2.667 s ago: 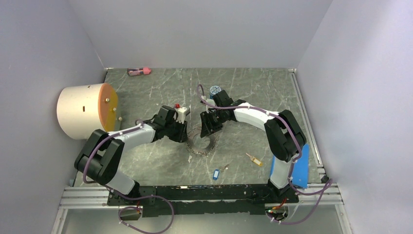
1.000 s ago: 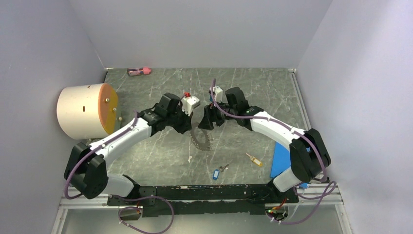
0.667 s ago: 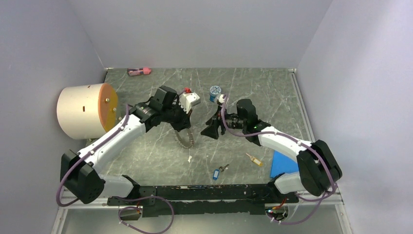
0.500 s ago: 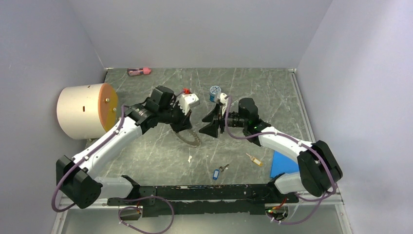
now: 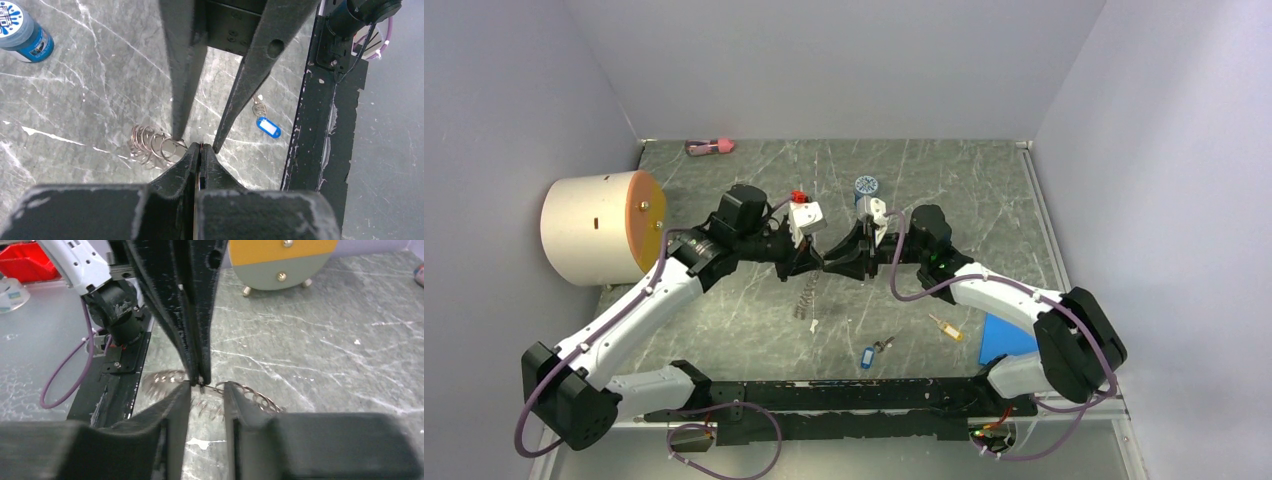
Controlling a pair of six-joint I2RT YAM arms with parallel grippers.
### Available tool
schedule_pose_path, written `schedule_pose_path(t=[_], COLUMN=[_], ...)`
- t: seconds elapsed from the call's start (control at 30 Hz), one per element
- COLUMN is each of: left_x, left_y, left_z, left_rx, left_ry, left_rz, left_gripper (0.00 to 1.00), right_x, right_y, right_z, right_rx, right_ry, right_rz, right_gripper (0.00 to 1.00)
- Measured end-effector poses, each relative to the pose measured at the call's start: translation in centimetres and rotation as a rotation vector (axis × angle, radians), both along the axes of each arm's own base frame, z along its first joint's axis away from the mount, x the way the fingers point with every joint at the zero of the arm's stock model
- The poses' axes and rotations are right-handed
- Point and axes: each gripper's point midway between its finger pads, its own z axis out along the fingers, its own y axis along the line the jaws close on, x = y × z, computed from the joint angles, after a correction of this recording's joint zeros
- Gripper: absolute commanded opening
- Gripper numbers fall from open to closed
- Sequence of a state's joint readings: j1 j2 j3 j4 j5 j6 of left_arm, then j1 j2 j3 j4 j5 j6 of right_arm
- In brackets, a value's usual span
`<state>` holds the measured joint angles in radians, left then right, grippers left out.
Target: Put the keys on the keyring
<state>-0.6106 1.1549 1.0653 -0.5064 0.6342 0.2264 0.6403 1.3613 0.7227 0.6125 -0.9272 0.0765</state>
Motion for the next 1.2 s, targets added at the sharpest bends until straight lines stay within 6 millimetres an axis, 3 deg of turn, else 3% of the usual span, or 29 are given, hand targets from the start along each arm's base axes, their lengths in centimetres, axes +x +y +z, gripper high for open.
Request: schedule_pose_path(t=[0.1, 0.47, 0.57, 0.67, 0.9, 0.97, 1.03, 1.13, 1.2], left_x=[0.1, -0.3, -0.4, -0.4, -0.3, -0.3, -0.3, -0.1, 0.2], left_y=[-0.1, -0.1, -0.2, -0.4, -0.5, -0.5, -0.5, -0.6, -0.7], left_z=[0.2, 0.3, 0.6, 0.9, 0.9, 0.9, 0.9, 1.2, 1.8], left_rx=[-0.015, -0.037, -0.050, -0.064, -0.069, -0.071, -0.073, -0.087, -0.111], left_ry=[-0.019, -0.034, -0.040, -0.049, -0.056, -0.057, -0.056, -0.051, -0.047], left_rz=[-0.005, -0.020, -0.027, -0.034, -0.035, -0.035, -0.031, -0.008, 0.024], left_gripper=[0.03, 0.02, 0.03, 0.03, 0.03, 0.09, 0.29, 0.48, 0.53], right_x=[-0.5, -1.2, -1.2, -1.2, -1.2, -1.2, -1.2, -1.3, -1.3], right_y=[0.1, 0.6, 0.6, 0.7, 0.7, 0.7, 0.6, 0.4, 0.3], right_z=[0.1, -1.0, -1.1, -1.1, -1.0, -1.0, -1.0, -1.1, -1.2], right_rx=[0.007, -0.007, -0.008, -0.008, -0.006, -0.006, -0.006, -0.007, -0.009], right_ry=[-0.012, -0.006, -0.015, -0.023, -0.030, -0.030, -0.030, -0.031, -0.029], right_rz=[0.034, 0.092, 0.093, 0.095, 0.096, 0.095, 0.093, 0.081, 0.065], right_gripper=[0.16, 0.29, 0.21, 0.00, 0.00, 0.00, 0.00, 0.00, 0.00])
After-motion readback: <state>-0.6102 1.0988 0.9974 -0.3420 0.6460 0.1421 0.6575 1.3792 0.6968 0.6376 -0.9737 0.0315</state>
